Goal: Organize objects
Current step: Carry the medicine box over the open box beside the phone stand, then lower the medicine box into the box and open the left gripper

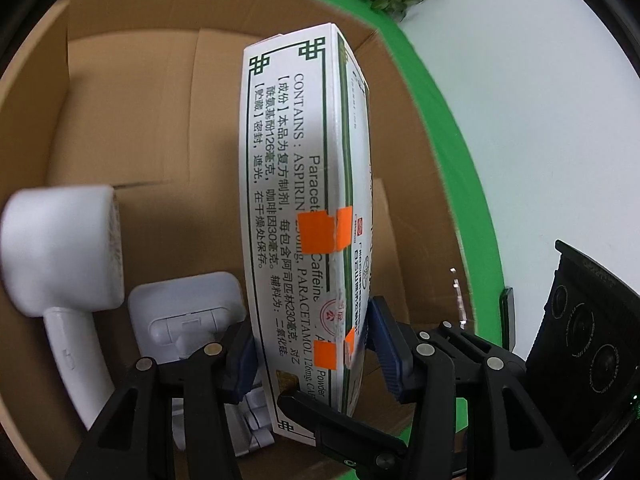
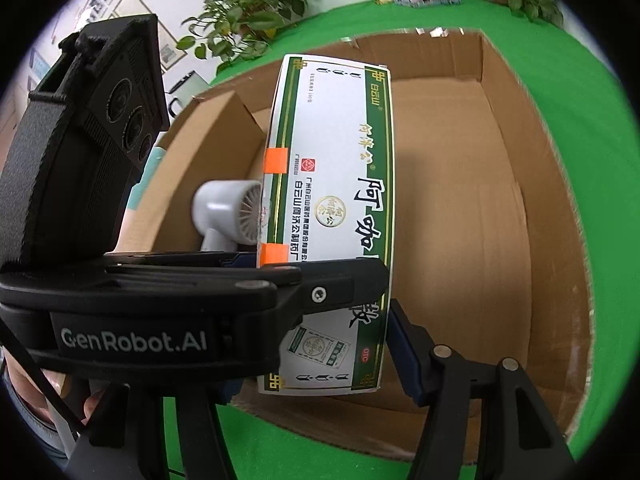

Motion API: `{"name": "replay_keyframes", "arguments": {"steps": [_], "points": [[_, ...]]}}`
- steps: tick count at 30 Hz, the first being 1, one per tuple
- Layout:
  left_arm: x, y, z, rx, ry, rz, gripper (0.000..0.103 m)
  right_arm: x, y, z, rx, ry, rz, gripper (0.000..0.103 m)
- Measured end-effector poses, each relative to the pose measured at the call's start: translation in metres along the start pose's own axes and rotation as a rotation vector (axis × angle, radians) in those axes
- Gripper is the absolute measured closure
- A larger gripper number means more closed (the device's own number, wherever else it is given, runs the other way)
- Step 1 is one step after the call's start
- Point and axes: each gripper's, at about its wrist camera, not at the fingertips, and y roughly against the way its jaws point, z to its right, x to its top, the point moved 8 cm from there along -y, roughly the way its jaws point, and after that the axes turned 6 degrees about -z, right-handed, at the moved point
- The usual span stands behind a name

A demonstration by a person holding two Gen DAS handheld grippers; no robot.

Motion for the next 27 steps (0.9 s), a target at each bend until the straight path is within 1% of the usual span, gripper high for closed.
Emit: {"name": "replay_keyframes", "arguments": {"steps": [4,6,10,13,15,16,17,18,19,20,21,22,23,25,26,27], "points": [[0.002,0.004,0.0,0.013,0.007,-0.008,0.052,-0.006,-0.007,0.003,-0.002,-0.025,-0.005,0.043],[0.002,0.015,-0.001,0.038,0.014,0.004,0.052,-0.008,-0.008,0.005,-0.028,-0.033,-0.004,0.043],[0.0,0.043,-0.006,0.066,0.019,0.061,0.052,-0.013,-0.013,0.011,-0.083,-0.06,-0.022,0.043],[-0.011,0.063,-0.011,0.102,0.005,0.113,0.052,-0.012,-0.016,0.009,-0.109,-0.052,-0.022,0.043],[-0.022,0.082,-0.011,0.102,-0.006,0.17,0.052,-0.014,-0.02,0.008,-0.122,-0.054,-0.029,0.042],[-0.024,0.088,-0.015,0.102,-0.013,0.194,0.052,-0.009,-0.022,0.011,-0.126,-0.054,-0.036,0.041],[-0.033,0.098,-0.019,0.117,-0.021,0.228,0.052,-0.012,-0.026,0.01,-0.141,-0.048,-0.051,0.04],[-0.051,0.107,-0.032,0.134,-0.031,0.26,0.052,-0.007,-0.024,0.012,-0.167,-0.039,-0.056,0.039],[-0.066,0.105,-0.034,0.146,-0.042,0.284,0.052,-0.007,-0.023,0.018,-0.186,-0.028,-0.057,0.039],[-0.072,0.113,-0.035,0.166,-0.055,0.312,0.052,-0.008,-0.024,0.016,-0.199,-0.016,-0.058,0.038],[-0.078,0.126,-0.038,0.216,-0.071,0.359,0.052,-0.004,-0.02,0.013,-0.191,-0.013,-0.056,0.036],[-0.086,0.131,-0.036,0.259,-0.081,0.394,0.052,-0.004,-0.017,0.011,-0.177,-0.013,-0.047,0.035],[-0.093,0.145,-0.04,0.32,-0.092,0.444,0.052,-0.003,-0.014,0.008,-0.164,-0.014,-0.034,0.034],[-0.112,0.167,-0.052,0.379,-0.094,0.511,0.045,0.002,-0.002,0.005,-0.156,-0.009,0.011,0.032],[-0.118,0.176,-0.056,0.405,-0.091,0.554,0.038,0.003,0.0,0.005,-0.16,-0.005,0.027,0.031],[-0.122,0.182,-0.066,0.429,-0.091,0.589,0.033,0.003,0.002,0.003,-0.164,-0.002,0.044,0.031]]}}
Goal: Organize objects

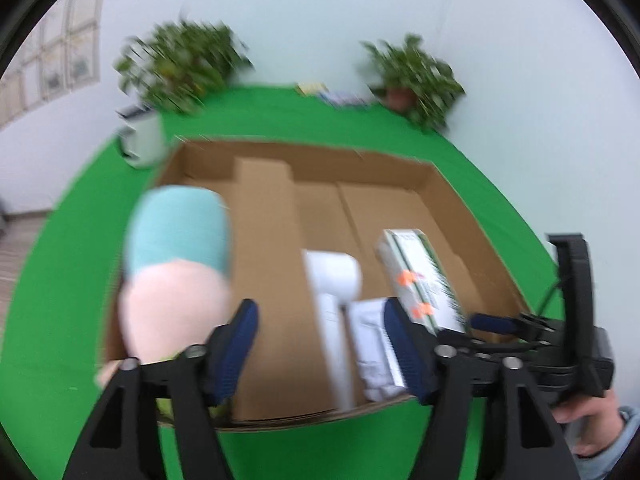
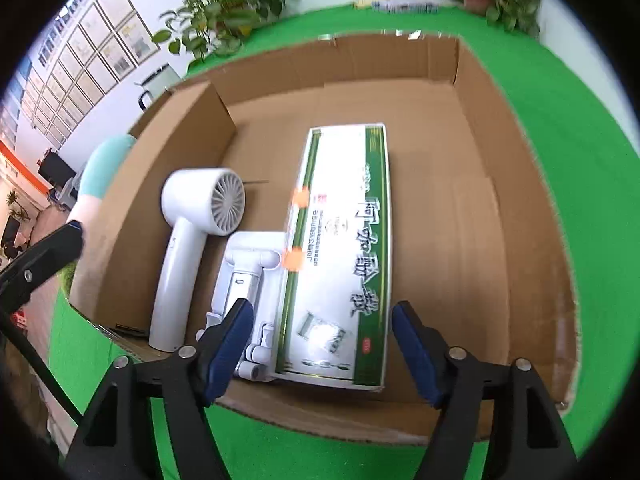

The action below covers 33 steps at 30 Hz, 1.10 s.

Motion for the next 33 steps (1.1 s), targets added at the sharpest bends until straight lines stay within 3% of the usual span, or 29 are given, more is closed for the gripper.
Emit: {"name": "replay_keyframes", "arguments": {"steps": [3,5,7,10,13,15,20,23,33], "points": [[-0.012,0.015,-0.019,0.096,-0.019,0.114,0.026,-0.009,0.007,-0.001,-0.024,0.008,0.067,0.03],[-0.025,0.016,-0.03,0.156,-0.032,0.162,0.025,-0.013,0.017,-0.002,-0.078,0.039,0.16,0.02],[-0.036,0.009,-0.039,0.194,-0.026,0.182,0.025,-0.018,0.027,-0.01,-0.103,0.072,0.257,0.02],[-0.043,0.001,-0.044,0.217,-0.021,0.21,0.025,-0.023,0.032,-0.021,-0.19,0.139,0.375,0.02],[-0.049,-0.004,-0.046,0.207,-0.012,0.234,0.025,-0.029,0.034,-0.018,-0.224,0.137,0.436,0.017],[-0.053,-0.004,-0.041,0.226,-0.041,0.263,0.018,-0.027,0.034,-0.013,-0.244,0.116,0.482,0.015],[-0.065,-0.019,-0.031,0.244,-0.045,0.288,0.007,-0.03,0.037,-0.009,-0.271,0.11,0.554,0.011],[-0.067,-0.019,-0.029,0.244,-0.025,0.307,0.001,-0.029,0.037,-0.008,-0.278,0.105,0.554,0.01],[-0.073,-0.021,-0.02,0.249,-0.045,0.322,0.0,-0.029,0.037,-0.007,-0.266,0.112,0.551,0.003]]}}
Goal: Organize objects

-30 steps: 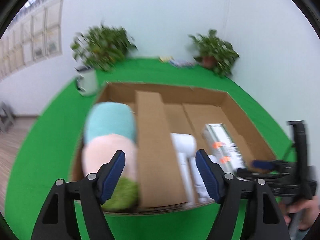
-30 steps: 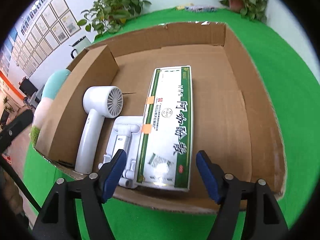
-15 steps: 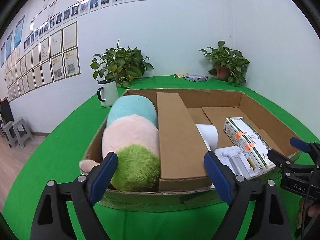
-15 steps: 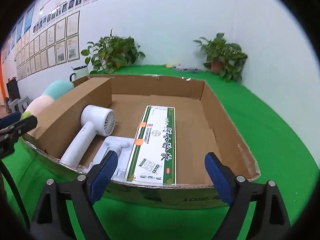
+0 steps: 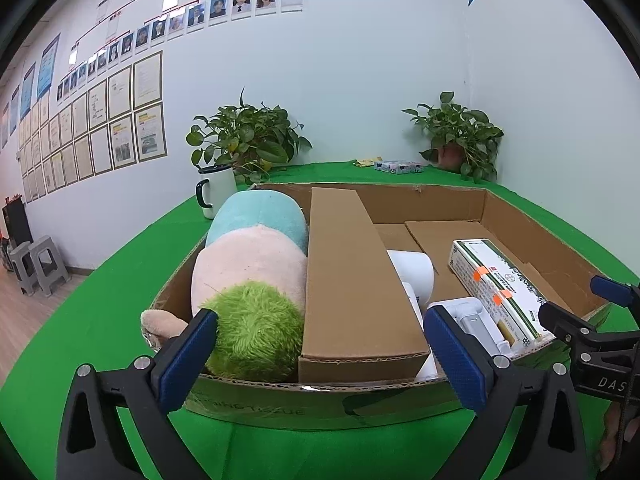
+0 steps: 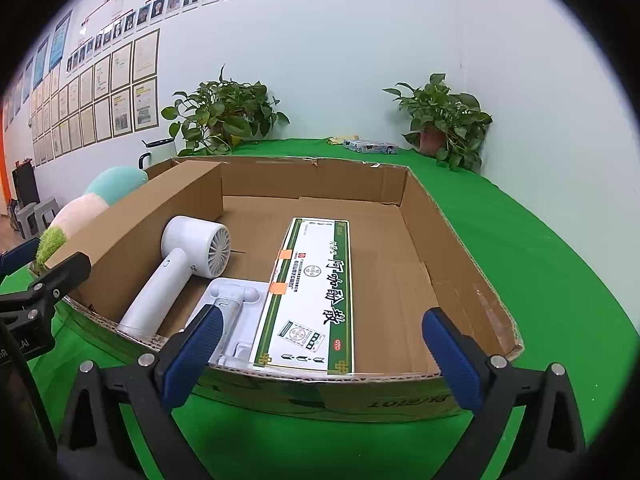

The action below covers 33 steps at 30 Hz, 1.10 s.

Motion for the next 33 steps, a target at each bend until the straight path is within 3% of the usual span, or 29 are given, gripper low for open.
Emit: {"name": "replay_keyframes", "arguments": {"steps": [33], "points": [[0.0002,0.003,0.0003,0.005,0.007,0.001,0.0,-0.0015,0.0014,0.0003,0.008,-0.004,0.001,0.001]]}}
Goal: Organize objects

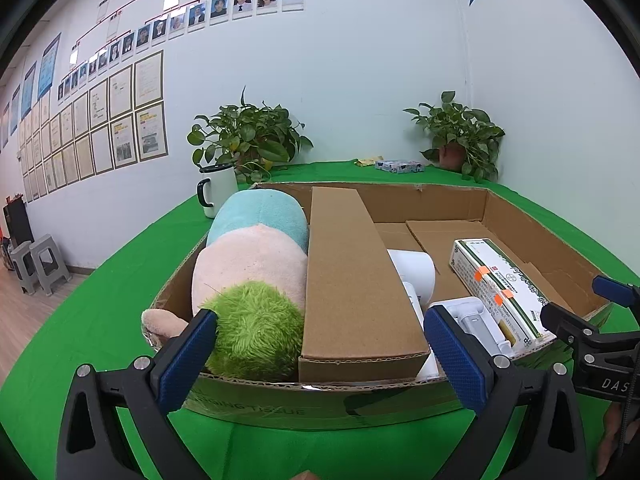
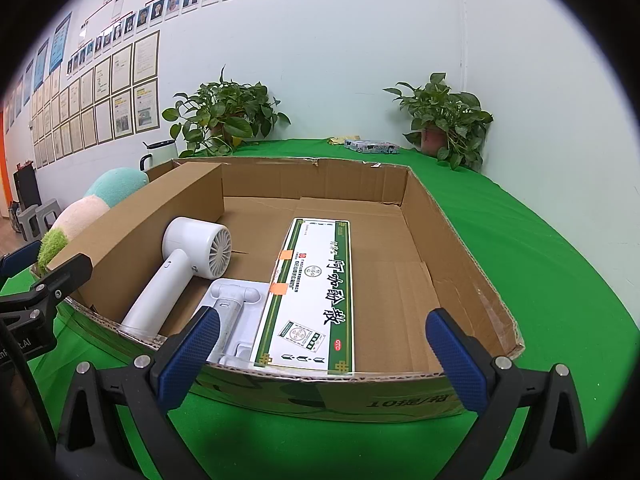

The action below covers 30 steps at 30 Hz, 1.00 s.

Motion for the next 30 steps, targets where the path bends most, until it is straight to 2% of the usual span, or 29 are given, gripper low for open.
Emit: {"name": "replay_keyframes", "arguments": {"steps": [30], "points": [[0.0002,-0.0025,0.0034,-0.002,-0.001,-0.003,0.0,0.0003,0.0001,-0.0004,0.0,0.0,0.0,0.001]]}}
